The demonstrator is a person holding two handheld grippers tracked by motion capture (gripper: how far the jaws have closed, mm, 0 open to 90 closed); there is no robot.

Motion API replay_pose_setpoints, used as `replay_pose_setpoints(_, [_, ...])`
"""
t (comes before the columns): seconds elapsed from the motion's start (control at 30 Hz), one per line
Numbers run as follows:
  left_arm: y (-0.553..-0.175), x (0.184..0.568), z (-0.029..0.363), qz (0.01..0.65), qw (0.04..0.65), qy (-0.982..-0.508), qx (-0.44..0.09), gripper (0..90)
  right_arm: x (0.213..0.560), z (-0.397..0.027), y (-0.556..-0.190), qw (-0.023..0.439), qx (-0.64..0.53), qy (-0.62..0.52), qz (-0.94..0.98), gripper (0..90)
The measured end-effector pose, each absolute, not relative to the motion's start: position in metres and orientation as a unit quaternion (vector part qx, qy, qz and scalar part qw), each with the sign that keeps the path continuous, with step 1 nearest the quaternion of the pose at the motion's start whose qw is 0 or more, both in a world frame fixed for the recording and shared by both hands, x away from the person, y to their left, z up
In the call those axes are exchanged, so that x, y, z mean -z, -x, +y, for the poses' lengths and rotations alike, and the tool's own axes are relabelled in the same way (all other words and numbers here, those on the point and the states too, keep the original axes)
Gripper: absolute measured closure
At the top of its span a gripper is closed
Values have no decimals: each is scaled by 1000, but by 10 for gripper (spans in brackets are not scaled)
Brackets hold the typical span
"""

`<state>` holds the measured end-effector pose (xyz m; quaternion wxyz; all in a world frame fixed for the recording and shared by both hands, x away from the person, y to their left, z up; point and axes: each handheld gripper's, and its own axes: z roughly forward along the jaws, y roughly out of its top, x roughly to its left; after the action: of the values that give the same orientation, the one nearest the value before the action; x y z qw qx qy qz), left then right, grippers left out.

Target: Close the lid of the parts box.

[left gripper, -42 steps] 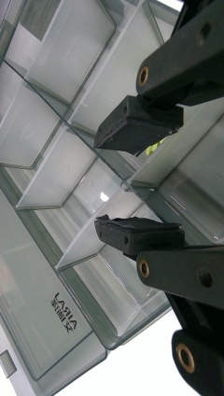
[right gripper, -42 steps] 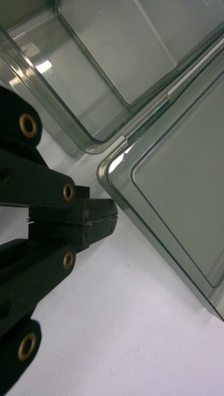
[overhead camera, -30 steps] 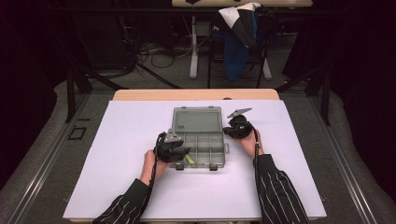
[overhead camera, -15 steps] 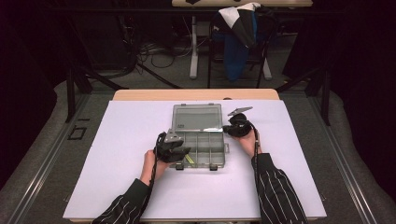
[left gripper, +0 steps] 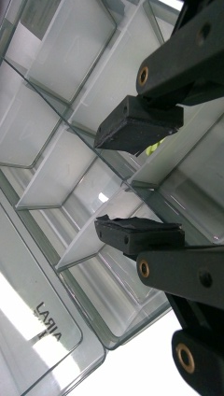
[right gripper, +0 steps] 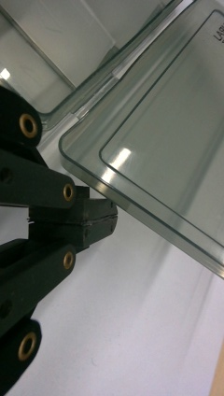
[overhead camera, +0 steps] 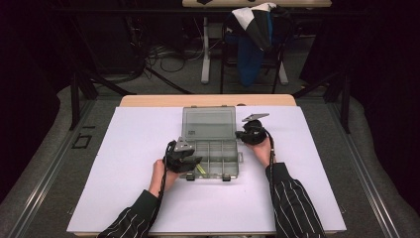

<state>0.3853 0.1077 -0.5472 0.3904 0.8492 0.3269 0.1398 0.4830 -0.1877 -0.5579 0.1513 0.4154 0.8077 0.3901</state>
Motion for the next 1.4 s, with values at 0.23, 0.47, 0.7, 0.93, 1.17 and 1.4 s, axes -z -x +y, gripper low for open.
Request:
replay_pose_setpoints(0.23, [-385,547,108,327,390,-849,-140,548,557,-188,-482,159,-398,-411,804,900])
replay_pose_setpoints(0.47, [-385,547,108,327,390,-849,-140,547,556,-188,-481,163,-408,-410,799,900])
replay_pose_setpoints(0.7, [-385,547,108,327,390,-849,-141,547,555,-189,-480,169,-412,-409,797,900])
replay_pose_setpoints(0.93, [-385,547,107,328,389,-849,-141,547,552,-189,-479,176,-424,-403,792,900])
replay_pose_setpoints(1.17, [-385,547,107,329,389,-849,-142,547,551,-189,-478,182,-430,-397,790,900])
replay_pose_setpoints(1.4, [-385,547,107,330,388,-848,-143,547,548,-189,-476,188,-437,-390,788,900])
